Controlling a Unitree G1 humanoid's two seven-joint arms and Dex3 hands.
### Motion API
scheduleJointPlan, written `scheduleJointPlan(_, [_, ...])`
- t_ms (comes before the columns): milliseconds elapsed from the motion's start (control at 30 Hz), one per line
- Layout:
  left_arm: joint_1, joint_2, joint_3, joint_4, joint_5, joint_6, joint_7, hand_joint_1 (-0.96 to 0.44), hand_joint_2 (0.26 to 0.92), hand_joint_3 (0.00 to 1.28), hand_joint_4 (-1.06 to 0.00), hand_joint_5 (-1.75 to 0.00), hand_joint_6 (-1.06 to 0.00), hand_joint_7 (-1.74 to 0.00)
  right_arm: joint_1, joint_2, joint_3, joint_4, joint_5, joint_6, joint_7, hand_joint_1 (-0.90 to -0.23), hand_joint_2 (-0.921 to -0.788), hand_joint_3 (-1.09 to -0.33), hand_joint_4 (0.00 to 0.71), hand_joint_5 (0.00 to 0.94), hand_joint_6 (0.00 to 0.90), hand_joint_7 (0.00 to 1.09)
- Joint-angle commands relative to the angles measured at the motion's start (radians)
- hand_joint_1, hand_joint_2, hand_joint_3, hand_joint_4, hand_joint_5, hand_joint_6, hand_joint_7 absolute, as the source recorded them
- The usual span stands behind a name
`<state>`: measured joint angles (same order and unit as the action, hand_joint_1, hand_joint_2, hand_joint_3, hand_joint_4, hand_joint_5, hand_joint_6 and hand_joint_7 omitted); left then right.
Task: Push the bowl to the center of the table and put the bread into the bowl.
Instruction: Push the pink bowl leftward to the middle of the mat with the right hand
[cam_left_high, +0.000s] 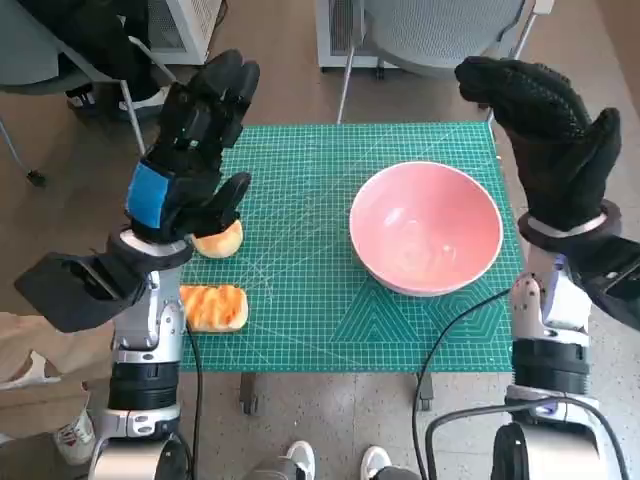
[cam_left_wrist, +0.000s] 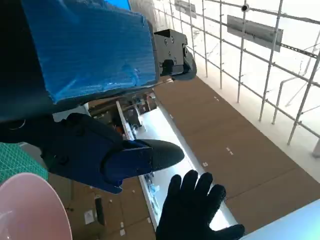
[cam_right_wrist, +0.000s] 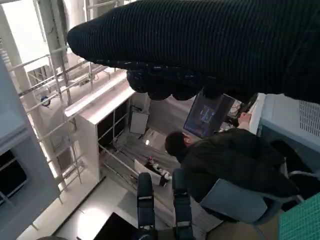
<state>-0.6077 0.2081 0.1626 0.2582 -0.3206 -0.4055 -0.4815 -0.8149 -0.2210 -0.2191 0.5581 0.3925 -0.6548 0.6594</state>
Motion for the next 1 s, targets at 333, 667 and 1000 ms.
scheduleJointPlan(333, [-0.026,0.006,-0.001,0.011,-0.001,-0.014,-0.017,-0.58,0.921,0.49,-0.1,-0.02,0.0,-0.51,-0.003,-0.003,-0.002,0.014,0.008,0.004,0.011,-0.683,-0.921,-0.741,0.314,0.001,0.355,0.01])
scheduleJointPlan(667, [-0.027,0.005,-0.002,0.012,0.002,-0.016,-0.019,-0.58,0.921,0.49,-0.1,-0.02,0.0,-0.5,-0.009,-0.006,-0.012,0.042,0.004,-0.014,0.008,-0.686,-0.921,-0.74,0.314,0.0,0.354,0.01])
scheduleJointPlan(1000, [-0.02,0.008,0.0,0.003,-0.001,-0.01,-0.021,-0.58,0.921,0.49,-0.1,-0.02,0.0,-0.5,-0.051,-0.035,-0.063,0.221,0.008,-0.07,0.023,-0.686,-0.921,-0.744,0.302,0.0,0.34,0.0])
